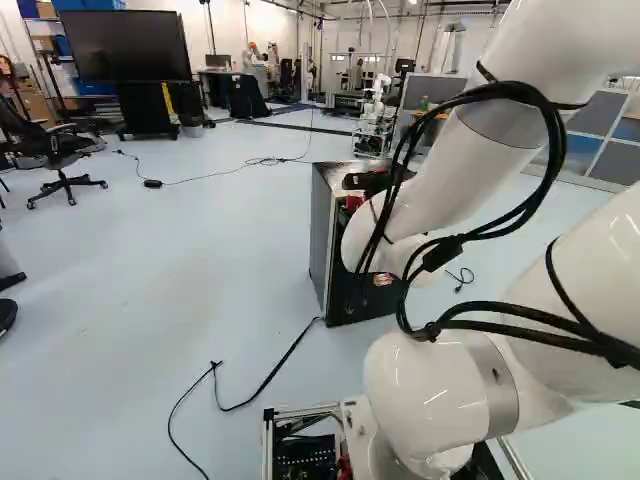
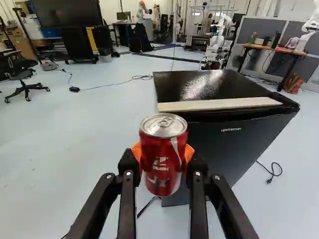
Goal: Grab a drink from the fridge
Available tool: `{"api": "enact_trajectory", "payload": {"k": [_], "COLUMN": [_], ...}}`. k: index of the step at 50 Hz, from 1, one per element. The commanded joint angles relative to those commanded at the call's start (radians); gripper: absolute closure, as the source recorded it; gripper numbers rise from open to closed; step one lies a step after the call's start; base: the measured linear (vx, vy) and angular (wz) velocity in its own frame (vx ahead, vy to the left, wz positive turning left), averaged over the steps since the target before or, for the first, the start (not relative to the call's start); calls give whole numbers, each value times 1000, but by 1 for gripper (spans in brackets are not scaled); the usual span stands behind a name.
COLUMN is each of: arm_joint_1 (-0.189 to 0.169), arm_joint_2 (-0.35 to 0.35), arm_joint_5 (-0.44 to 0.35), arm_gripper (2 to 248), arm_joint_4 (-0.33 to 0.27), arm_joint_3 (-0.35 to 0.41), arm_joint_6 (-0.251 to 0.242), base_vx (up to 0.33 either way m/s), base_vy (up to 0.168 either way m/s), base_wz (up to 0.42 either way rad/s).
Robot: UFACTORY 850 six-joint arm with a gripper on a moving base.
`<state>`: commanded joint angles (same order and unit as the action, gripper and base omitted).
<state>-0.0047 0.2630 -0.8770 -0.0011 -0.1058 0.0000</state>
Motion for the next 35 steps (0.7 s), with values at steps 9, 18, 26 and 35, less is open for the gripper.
{"api": "enact_trajectory", "payload": {"k": [9,18,26,35], "arm_joint_1": [4,5,5,5], "arm_joint_2": [12,16,16,16], "arm_joint_5": [3,4,4,4], "arm_gripper": [152,152,152,152], "arm_joint_4": [1,1,1,1], "arm_joint_3": [14,19,19,19], "arm_joint_6": [0,0,0,0], "base_vx": [0,0,0,0], "base_vy": [0,0,0,0], "base_wz": [0,0,0,0]}}
